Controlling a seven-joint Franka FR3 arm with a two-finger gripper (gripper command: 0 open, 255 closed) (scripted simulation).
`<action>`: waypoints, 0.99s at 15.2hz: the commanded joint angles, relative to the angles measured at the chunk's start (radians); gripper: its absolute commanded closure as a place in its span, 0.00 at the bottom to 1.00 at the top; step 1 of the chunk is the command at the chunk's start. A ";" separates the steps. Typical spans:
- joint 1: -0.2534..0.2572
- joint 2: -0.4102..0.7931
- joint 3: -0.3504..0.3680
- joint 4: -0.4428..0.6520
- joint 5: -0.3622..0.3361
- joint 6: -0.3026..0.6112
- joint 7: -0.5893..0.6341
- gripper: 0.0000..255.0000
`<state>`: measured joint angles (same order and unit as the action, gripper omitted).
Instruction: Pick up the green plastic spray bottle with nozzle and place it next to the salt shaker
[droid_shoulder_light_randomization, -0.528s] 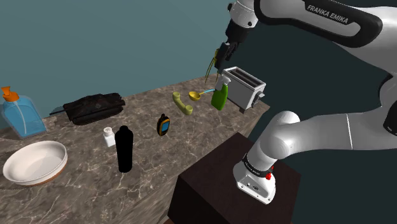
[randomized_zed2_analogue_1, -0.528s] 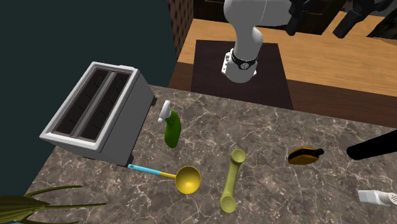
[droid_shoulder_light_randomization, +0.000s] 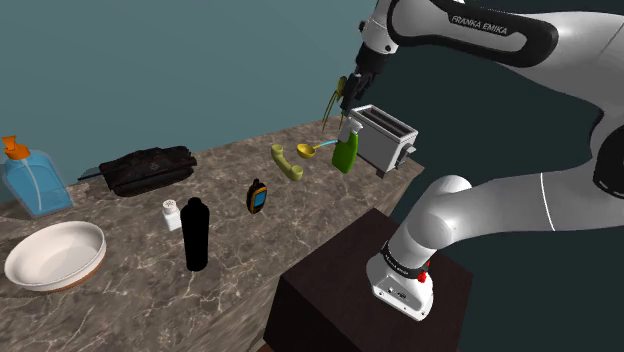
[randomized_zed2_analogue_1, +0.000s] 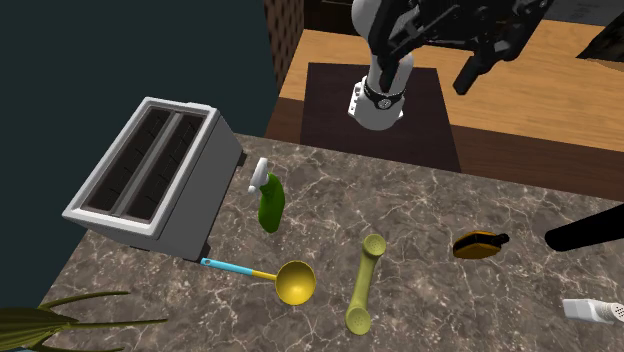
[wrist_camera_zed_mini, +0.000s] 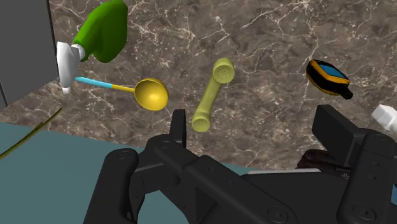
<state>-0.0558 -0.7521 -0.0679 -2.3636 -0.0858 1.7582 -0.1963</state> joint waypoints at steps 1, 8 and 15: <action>-0.014 0.037 -0.041 0.003 -0.012 0.029 -0.031 0.00; -0.055 0.189 -0.187 0.023 -0.034 0.137 -0.143 0.00; -0.078 0.387 -0.330 0.093 -0.006 0.233 -0.272 0.00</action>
<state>-0.1312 -0.3943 -0.3790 -2.2850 -0.0993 1.9818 -0.4494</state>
